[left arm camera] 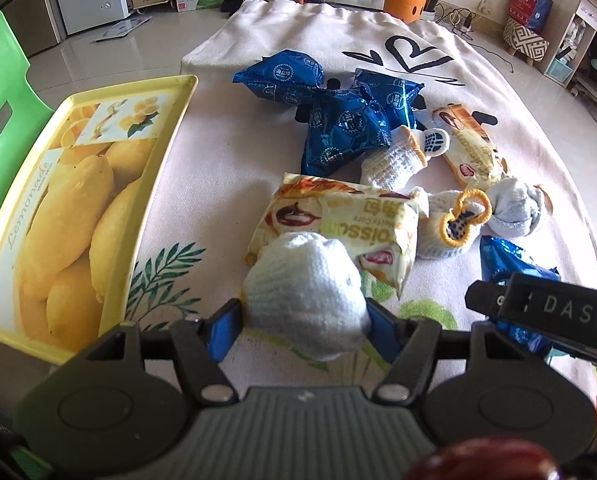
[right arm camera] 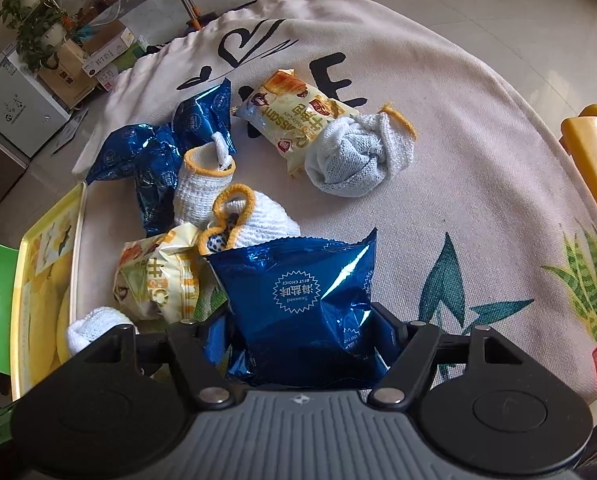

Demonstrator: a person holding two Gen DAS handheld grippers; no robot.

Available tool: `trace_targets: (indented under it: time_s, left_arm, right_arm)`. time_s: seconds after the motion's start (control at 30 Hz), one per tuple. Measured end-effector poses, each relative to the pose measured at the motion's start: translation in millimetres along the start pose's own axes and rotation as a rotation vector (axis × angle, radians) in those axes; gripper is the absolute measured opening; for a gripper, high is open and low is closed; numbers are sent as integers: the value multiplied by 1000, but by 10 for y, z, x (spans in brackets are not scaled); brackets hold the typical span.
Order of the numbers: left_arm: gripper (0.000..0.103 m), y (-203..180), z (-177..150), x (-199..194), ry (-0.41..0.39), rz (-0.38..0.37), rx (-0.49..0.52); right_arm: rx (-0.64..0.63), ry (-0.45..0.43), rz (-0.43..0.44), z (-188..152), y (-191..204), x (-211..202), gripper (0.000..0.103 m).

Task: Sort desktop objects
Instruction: 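Lift the white sock and blue packet and carry both toward the yellow tray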

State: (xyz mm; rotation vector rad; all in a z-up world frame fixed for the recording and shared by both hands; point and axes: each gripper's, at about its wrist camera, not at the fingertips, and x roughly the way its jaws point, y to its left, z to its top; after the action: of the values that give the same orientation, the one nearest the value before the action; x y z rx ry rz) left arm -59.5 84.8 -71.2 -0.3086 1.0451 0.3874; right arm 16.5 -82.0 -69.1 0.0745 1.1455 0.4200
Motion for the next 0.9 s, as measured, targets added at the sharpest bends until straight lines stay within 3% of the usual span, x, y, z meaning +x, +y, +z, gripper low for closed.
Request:
trace_targets:
  time_s: [0.47, 0.9]
  left_arm:
    - [65, 195, -113, -282, -40, -13, -53]
    - [65, 348, -104, -396, -49, -5, -103]
  right_arm:
    - [-47, -58, 40, -175, 47, -270, 70]
    - [-95, -45, 54, -285, 194, -309, 70]
